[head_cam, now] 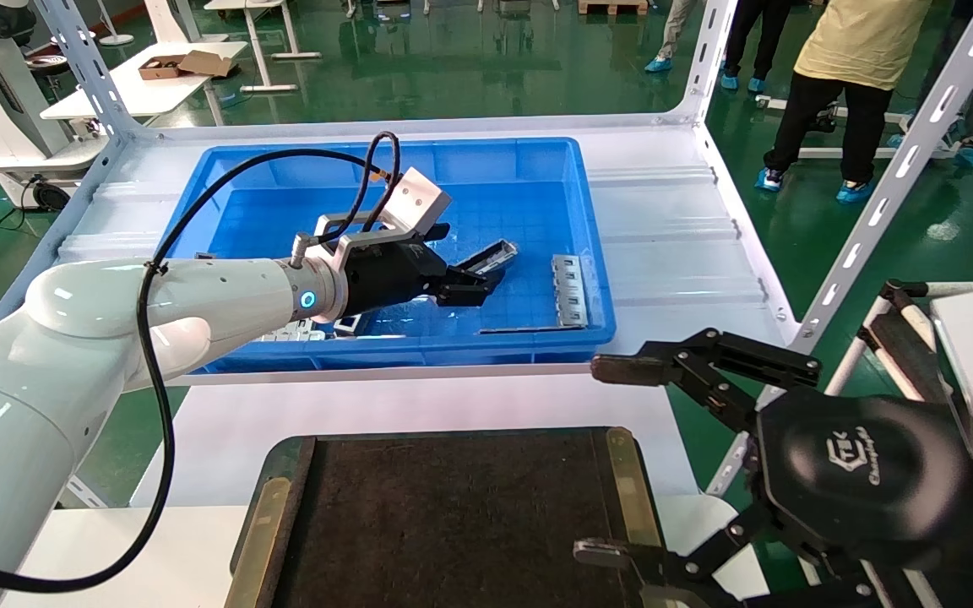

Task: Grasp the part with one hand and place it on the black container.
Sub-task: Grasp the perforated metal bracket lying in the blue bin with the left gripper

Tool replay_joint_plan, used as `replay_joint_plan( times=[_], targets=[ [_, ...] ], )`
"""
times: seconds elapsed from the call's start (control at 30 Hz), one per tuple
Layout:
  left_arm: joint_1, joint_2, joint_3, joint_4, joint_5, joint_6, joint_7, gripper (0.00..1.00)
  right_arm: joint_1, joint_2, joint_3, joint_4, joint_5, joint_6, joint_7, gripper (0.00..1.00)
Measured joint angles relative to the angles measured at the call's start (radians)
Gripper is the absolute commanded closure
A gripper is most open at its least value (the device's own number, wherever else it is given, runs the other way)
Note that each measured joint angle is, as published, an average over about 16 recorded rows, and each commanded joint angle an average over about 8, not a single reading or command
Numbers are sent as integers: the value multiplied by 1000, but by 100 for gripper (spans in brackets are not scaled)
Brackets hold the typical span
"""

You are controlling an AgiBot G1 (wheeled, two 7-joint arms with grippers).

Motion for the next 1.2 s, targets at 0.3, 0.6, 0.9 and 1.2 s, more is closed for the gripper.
replay_joint_plan(
  times=[0.3,0.6,0.9,1.2],
  targets=[
    [12,-1,83,-21,-36,-39,-49,100,0,0,0,0,0,0,0,100],
    [18,-3,150,-31,-78,-65,-75,100,0,0,0,0,0,0,0,100],
    [19,-4,202,-27,-119,-85,-87,100,0,0,-1,0,0,0,0,100],
    [5,-7,224,-17,-182,-94,-115,100,0,0,-1,0,1,0,0,100]
  ],
)
